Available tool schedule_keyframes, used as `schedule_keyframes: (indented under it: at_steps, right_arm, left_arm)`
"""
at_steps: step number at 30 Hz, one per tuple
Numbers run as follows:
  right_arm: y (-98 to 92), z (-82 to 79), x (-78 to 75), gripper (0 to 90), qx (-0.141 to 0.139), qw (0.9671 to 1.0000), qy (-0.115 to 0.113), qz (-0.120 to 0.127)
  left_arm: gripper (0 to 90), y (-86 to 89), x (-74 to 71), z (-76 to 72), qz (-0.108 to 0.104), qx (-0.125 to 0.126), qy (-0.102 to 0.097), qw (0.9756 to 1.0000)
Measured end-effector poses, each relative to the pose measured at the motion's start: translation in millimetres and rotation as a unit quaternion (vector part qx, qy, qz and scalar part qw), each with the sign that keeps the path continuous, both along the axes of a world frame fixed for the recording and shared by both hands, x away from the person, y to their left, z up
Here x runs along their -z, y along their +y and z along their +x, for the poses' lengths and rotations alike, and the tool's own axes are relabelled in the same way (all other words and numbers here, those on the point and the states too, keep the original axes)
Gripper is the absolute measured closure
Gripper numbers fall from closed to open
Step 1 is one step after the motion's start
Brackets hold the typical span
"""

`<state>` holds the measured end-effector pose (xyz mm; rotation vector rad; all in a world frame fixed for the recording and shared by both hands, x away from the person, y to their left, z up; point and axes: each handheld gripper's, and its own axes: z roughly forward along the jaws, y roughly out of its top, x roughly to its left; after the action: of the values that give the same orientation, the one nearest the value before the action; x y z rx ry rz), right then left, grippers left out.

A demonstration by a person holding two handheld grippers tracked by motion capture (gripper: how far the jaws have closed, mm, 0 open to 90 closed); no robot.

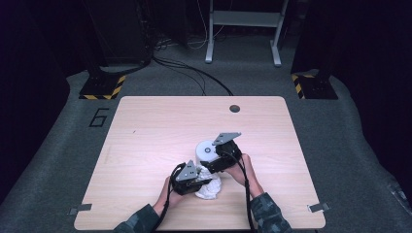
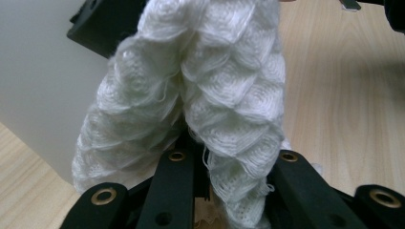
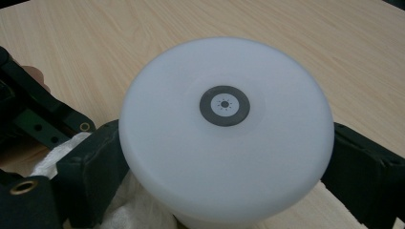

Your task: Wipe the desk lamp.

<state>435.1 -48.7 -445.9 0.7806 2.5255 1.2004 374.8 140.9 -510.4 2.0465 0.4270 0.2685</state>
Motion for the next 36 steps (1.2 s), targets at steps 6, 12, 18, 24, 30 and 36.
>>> schedule_keyframes:
  at_steps: [6,12,18,24,30,36]
  right_arm:
    - [0.0,-0.2,0.0,8.7,0.001,1.0,0.0,0.0]
    - [-0.5,0.2,-0.1,8.7,-0.006,1.0,-0.003,-0.004]
    - [-0.6,0.1,-0.1,8.7,-0.006,1.0,-0.003,-0.004]
    - [0.0,-0.2,-0.1,8.7,-0.003,1.0,-0.001,-0.001]
    - [0.1,-0.5,-0.2,8.7,-0.002,1.0,0.0,-0.002]
    - [0.2,-1.0,-0.3,8.7,-0.001,1.0,0.001,-0.002]
  left_arm:
    - [78.0,4.1,-0.1,-0.2,-0.003,-0.003,0.006,1.0]
    - [78.1,8.8,-1.0,-0.8,-0.002,-0.008,0.008,0.9999]
    - [78.0,13.6,-0.7,-1.2,-0.005,-0.013,0.011,0.9998]
    - [78.0,20.6,-0.6,-0.5,-0.005,-0.019,0.013,0.9997]
    - [78.1,26.9,-0.7,0.3,-0.006,-0.027,0.016,0.9995]
    - [78.1,34.8,-1.6,1.9,-0.003,-0.039,0.014,0.9991]
